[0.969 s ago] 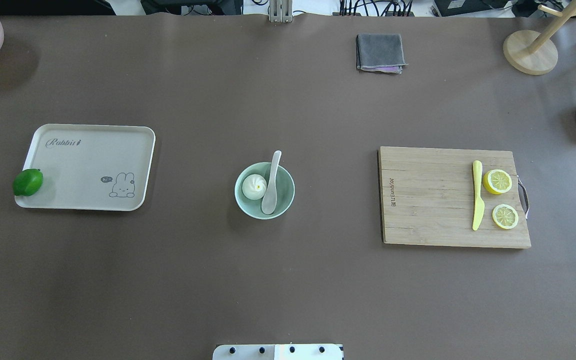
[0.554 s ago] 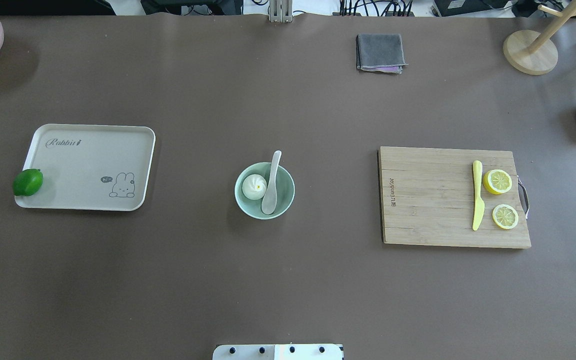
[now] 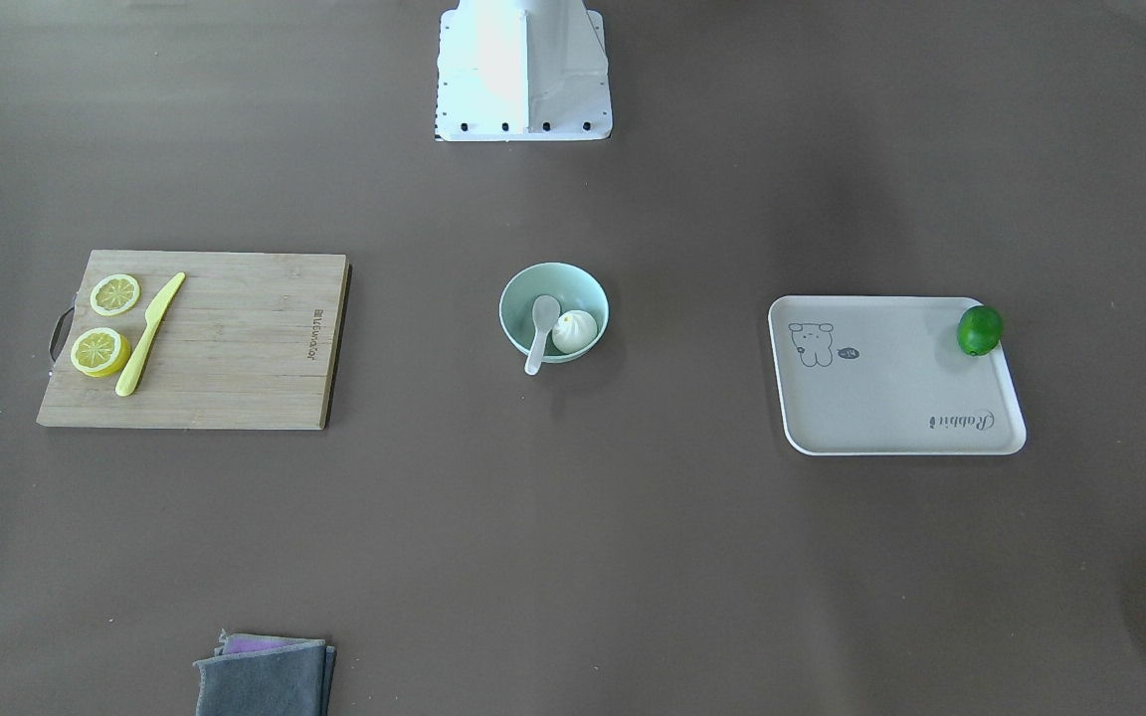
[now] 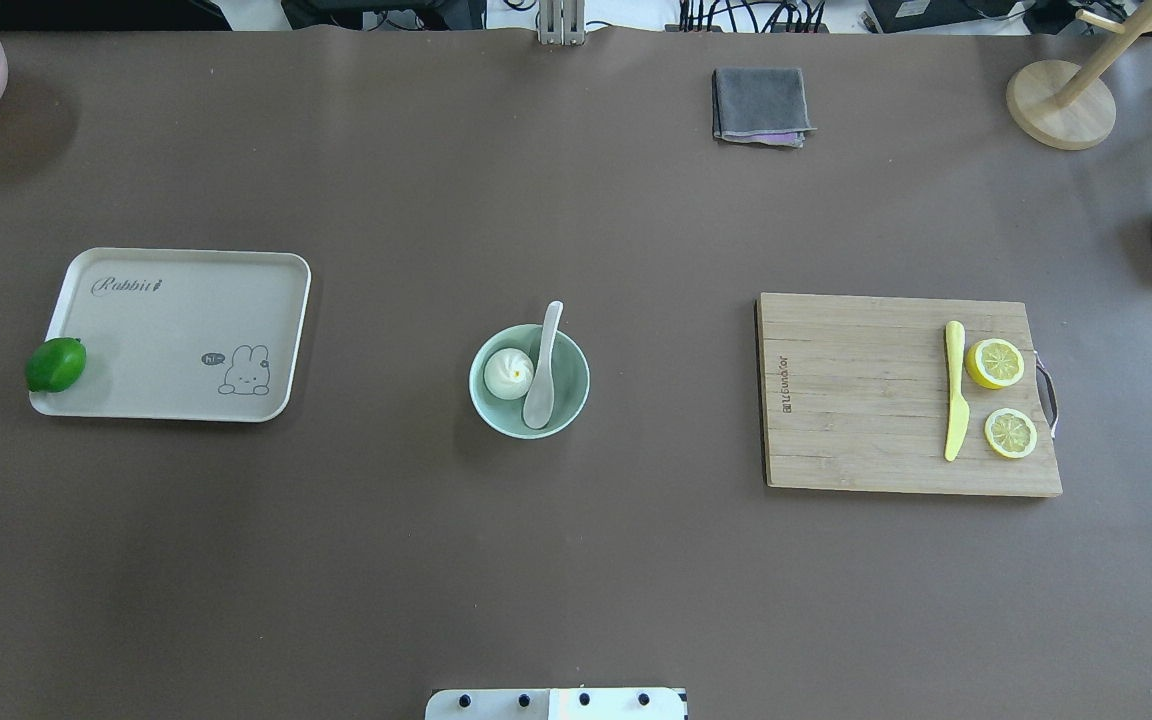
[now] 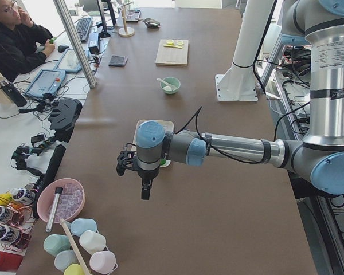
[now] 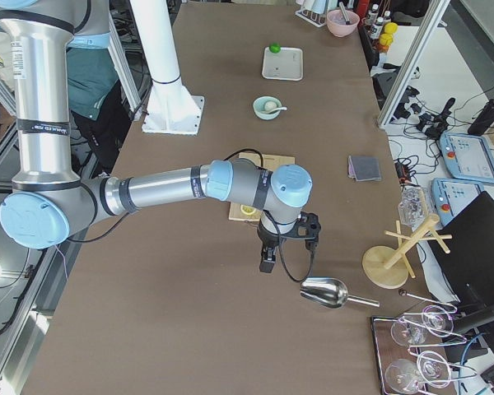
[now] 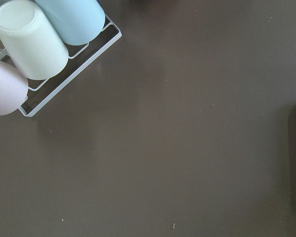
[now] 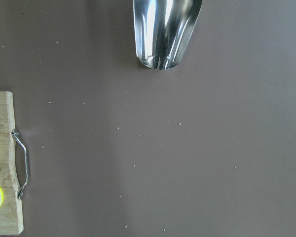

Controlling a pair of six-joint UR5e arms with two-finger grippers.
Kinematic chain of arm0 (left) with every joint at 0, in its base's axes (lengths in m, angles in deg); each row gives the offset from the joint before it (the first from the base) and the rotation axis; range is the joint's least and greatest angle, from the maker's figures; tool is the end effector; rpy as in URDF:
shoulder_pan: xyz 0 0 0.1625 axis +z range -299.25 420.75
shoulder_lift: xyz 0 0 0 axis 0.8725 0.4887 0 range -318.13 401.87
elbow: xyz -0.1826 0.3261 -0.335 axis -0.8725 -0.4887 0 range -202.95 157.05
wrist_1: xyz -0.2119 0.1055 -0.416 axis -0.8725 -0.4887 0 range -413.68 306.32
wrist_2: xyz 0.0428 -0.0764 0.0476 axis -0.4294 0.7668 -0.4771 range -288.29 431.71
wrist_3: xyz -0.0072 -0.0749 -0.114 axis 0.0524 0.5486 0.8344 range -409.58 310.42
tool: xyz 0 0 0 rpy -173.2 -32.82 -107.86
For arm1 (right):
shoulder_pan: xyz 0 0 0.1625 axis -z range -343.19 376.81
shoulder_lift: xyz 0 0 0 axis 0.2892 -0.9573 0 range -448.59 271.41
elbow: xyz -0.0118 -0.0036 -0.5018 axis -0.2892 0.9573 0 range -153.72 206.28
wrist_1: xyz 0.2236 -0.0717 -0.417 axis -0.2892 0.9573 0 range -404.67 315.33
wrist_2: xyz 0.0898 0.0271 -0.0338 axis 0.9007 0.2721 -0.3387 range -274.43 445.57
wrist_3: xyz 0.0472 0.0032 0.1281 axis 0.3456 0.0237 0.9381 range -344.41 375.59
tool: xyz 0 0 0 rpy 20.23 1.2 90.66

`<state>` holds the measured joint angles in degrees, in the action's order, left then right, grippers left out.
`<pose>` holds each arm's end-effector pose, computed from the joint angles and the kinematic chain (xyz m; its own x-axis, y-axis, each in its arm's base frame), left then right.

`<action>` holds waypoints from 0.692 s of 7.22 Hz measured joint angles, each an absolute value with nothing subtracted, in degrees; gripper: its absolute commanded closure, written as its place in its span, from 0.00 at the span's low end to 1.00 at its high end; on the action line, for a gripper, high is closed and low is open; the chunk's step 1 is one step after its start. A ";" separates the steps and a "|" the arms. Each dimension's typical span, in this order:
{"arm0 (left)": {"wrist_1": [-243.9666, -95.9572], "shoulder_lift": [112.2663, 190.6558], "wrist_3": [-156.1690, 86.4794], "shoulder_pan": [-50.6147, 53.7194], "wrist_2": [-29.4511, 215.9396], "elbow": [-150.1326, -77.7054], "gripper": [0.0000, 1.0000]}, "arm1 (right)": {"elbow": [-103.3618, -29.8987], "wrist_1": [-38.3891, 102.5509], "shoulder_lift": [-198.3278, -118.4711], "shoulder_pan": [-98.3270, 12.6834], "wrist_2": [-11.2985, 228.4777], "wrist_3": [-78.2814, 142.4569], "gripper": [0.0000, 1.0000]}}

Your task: Put spoon and bun in bowl

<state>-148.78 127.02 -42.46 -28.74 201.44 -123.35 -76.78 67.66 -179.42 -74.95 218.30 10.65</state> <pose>-0.0412 -0.5328 0.7030 0.7632 0.0023 -0.6462 0.0865 0.9906 0.1057 0.0567 -0.5210 0.6833 0.7304 0.0562 0.6807 0.0328 0.9926 -0.1172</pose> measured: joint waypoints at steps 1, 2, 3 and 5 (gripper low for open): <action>-148.75 127.09 -42.46 -28.60 201.46 -123.38 0.02 | -76.75 67.66 -179.60 -74.95 218.32 10.63 0.00; -148.82 127.11 -42.46 -28.52 201.50 -123.36 0.02 | -76.74 67.66 -179.83 -74.95 218.40 10.64 0.00; -148.97 127.07 -42.46 -28.49 201.51 -123.34 0.02 | -76.74 67.66 -179.96 -74.95 218.42 10.66 0.00; -149.16 127.06 -42.46 -28.47 201.58 -123.32 0.02 | -76.37 67.64 -180.04 -74.95 218.32 10.65 0.00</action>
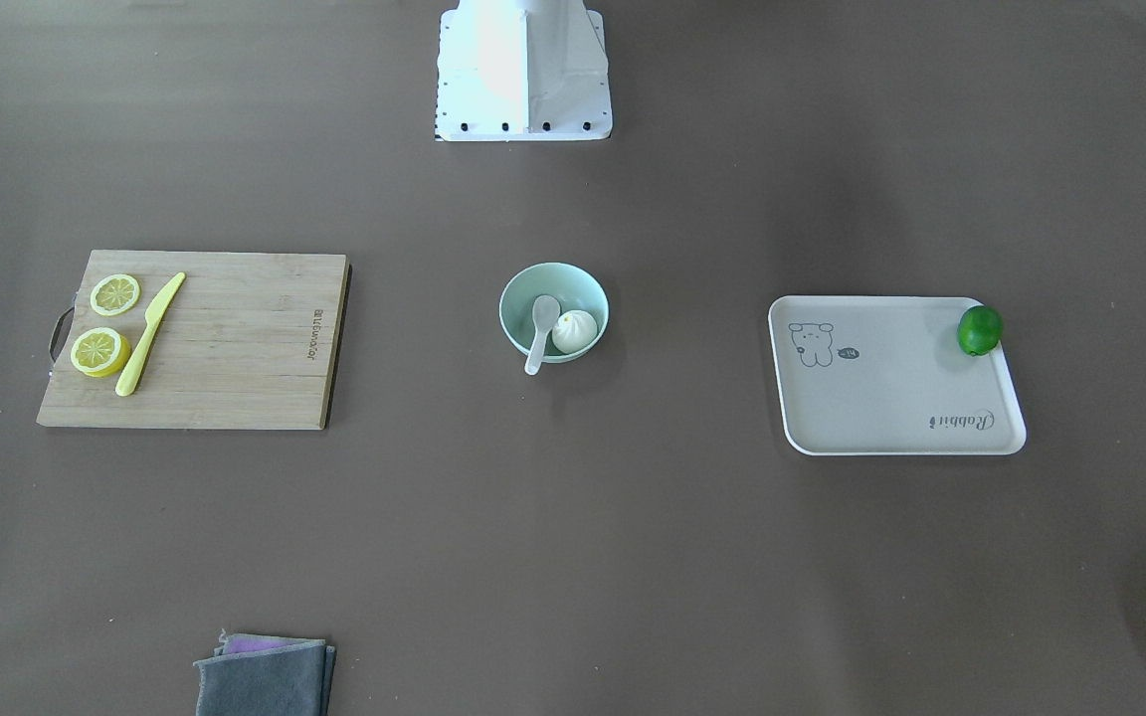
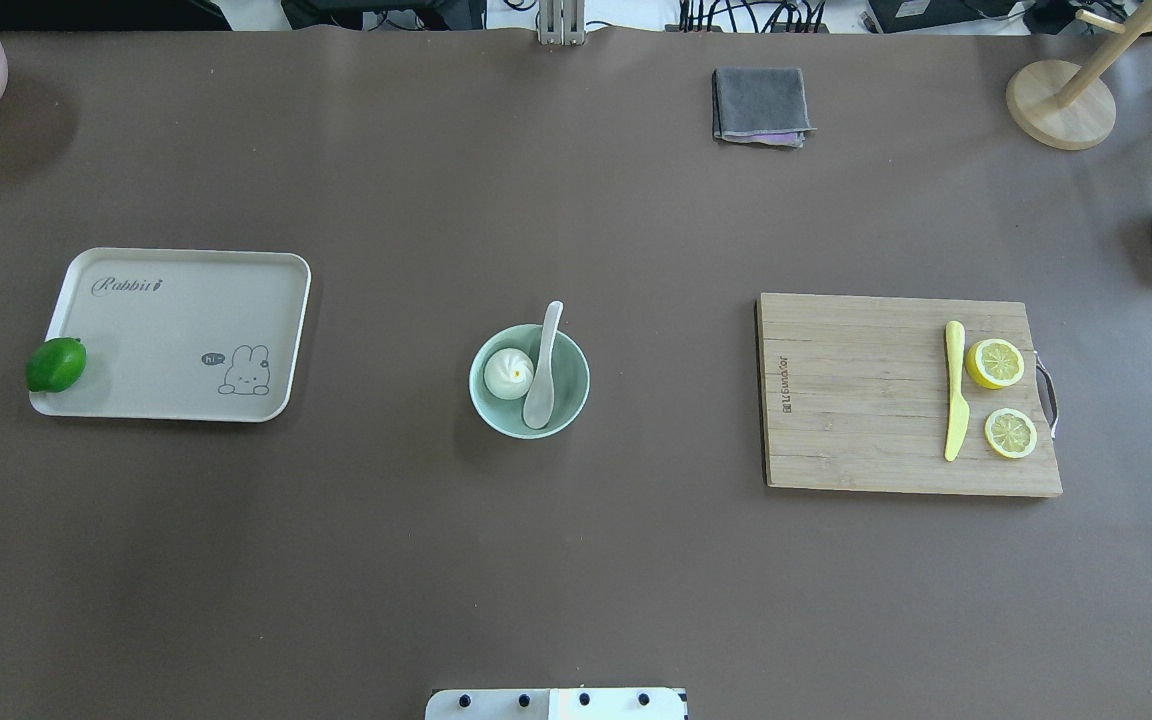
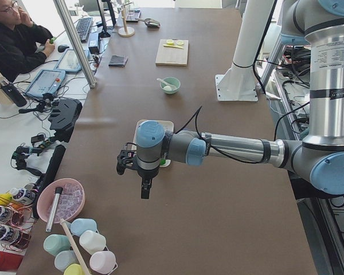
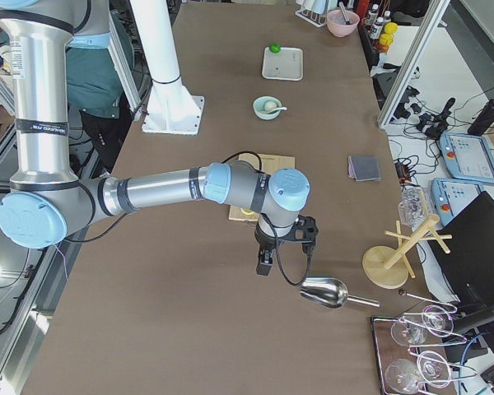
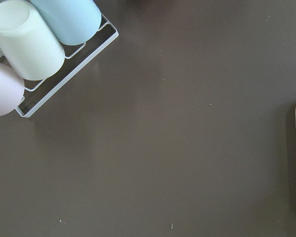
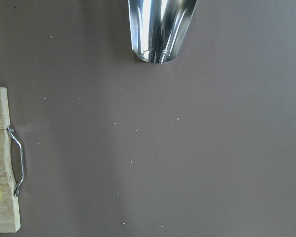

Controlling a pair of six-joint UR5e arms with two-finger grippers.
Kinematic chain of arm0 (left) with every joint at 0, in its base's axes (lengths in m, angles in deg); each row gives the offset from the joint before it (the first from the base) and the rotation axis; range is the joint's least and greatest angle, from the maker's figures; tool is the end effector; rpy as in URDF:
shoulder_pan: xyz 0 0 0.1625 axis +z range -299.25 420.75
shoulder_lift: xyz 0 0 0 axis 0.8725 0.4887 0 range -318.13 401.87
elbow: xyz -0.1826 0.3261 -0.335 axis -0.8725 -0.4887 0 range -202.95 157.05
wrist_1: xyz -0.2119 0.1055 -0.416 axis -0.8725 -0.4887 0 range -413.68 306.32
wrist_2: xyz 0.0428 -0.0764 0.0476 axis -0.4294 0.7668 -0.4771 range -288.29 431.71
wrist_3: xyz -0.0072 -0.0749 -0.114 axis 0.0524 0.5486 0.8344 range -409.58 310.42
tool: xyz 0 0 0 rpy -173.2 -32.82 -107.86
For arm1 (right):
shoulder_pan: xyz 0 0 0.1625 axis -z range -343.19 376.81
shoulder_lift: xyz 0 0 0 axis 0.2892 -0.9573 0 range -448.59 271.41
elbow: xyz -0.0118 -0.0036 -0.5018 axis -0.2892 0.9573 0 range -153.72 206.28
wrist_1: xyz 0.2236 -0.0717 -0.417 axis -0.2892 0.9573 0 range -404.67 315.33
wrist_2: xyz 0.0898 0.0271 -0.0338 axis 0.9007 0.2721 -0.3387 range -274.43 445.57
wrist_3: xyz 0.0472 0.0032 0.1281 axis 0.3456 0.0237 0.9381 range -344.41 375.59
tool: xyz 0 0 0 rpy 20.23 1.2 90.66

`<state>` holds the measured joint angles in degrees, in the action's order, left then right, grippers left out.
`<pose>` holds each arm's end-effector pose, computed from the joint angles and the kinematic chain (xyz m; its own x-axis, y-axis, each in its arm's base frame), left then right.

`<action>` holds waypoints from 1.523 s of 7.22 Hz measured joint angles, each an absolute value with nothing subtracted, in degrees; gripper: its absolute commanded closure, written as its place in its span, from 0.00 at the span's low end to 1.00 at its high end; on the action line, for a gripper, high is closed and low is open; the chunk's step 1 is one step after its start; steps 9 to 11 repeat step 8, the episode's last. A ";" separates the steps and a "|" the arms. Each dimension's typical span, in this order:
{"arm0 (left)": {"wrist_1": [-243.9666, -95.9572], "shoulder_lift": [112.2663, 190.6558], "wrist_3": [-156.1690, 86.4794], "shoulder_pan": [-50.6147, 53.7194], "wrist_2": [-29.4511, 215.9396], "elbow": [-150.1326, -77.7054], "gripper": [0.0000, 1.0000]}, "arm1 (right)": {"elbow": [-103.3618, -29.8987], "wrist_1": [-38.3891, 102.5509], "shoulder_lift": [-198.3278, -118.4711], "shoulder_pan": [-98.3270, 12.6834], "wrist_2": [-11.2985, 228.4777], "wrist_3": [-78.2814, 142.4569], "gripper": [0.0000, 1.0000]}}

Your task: Put spoon and bun in bowl

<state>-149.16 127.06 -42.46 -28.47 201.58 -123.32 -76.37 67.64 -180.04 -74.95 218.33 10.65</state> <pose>-0.0384 -0.5339 0.7019 0.7616 0.0106 -0.6480 0.0817 0.9903 0.1122 0.0565 -0.5152 0.6926 0.7297 0.0683 0.6804 0.0329 0.9904 -0.1346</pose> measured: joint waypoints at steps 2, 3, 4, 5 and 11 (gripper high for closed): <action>-149.21 127.32 -42.46 -28.46 201.55 -123.26 0.02 | -73.99 64.71 -179.93 -74.90 218.36 10.64 0.00; -149.22 127.48 -42.46 -28.46 201.52 -123.25 0.02 | -72.14 61.96 -179.81 -74.87 218.42 10.67 0.00; -149.20 127.58 -42.46 -28.46 201.48 -123.24 0.02 | -70.96 60.12 -179.67 -74.87 218.48 10.71 0.00; -149.16 127.61 -42.46 -28.46 201.45 -123.23 0.02 | -70.48 59.34 -179.58 -74.86 218.56 10.74 0.00; -149.19 127.65 -42.46 -28.46 201.44 -123.16 0.02 | -70.25 58.95 -179.55 -74.86 218.67 10.75 0.00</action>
